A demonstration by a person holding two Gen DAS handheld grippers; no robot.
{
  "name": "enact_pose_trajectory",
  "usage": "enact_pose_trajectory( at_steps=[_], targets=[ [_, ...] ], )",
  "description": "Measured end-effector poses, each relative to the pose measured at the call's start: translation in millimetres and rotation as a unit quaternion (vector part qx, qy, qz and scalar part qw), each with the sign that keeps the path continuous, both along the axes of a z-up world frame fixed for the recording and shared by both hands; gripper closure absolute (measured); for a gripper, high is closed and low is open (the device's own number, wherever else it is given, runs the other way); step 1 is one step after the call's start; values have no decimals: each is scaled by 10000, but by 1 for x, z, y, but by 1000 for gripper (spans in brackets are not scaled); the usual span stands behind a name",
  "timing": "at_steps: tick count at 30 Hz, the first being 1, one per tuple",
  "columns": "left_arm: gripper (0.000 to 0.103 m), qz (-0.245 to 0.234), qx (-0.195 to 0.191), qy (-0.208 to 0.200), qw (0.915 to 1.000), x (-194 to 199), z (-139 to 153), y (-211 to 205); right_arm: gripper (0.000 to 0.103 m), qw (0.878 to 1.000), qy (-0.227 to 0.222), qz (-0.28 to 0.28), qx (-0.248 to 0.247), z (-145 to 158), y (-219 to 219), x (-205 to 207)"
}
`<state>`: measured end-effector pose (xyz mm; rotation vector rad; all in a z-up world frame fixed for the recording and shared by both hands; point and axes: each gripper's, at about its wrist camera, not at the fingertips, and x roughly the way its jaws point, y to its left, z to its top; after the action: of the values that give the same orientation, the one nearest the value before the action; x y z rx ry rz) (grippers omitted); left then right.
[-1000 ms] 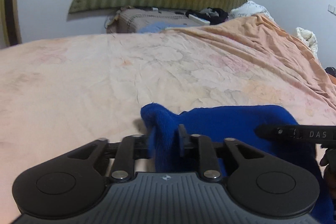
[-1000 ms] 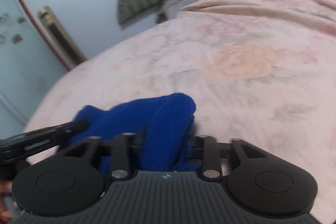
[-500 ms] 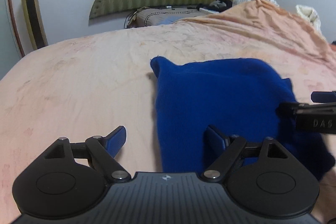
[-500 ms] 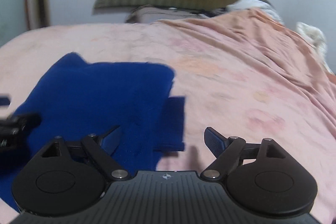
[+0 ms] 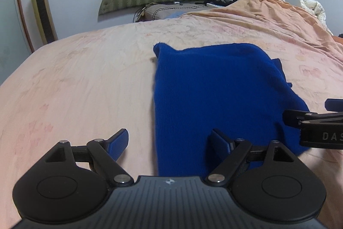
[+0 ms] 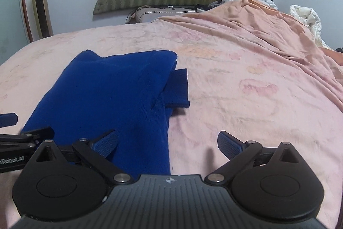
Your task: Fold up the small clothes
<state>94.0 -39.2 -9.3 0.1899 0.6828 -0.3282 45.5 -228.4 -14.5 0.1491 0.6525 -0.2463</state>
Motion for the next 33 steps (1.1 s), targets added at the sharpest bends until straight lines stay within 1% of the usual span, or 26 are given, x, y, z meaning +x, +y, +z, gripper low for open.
enact_pose_trajectory(
  at_steps=[5, 7, 10, 17, 26, 33],
  targets=[
    [19, 72, -142, 163, 9997, -10, -5, 6, 0, 9999, 30, 121, 93, -1, 8, -17],
    [19, 108, -172, 183, 9996, -14, -7, 8, 0, 9998, 68, 146, 85, -3, 11, -22],
    [15, 155, -168, 183, 9996, -20, -8, 12, 0, 9997, 105, 169, 118, -7, 14, -29],
    [15, 226, -245, 198, 9992, -31, -10, 19, 0, 9996, 115, 235, 97, -11, 21, -42],
    [14, 213, -124, 273, 9993, -41, -19, 19, 0, 9993, 187, 317, 72, -16, 28, -52],
    [14, 234, -111, 276, 9993, -44, -18, 19, 0, 9992, 204, 332, 104, -17, 29, -56]
  ],
)
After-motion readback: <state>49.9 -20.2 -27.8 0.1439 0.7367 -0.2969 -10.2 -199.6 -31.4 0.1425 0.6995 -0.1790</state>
